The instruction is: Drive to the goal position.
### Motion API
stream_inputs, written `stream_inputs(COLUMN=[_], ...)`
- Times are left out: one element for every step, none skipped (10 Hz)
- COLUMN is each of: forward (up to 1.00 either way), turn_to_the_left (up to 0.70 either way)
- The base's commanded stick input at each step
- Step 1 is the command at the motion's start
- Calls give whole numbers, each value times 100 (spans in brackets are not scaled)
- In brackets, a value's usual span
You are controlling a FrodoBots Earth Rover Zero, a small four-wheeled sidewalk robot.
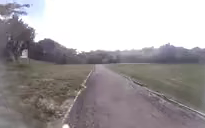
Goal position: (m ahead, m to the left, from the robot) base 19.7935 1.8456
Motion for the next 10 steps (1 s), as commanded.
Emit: stream_inputs(forward=[70,70,70,70,70,70,70,77,83,90], turn_to_the_left=[0,0,0,1,2,2,2,2,2,1])
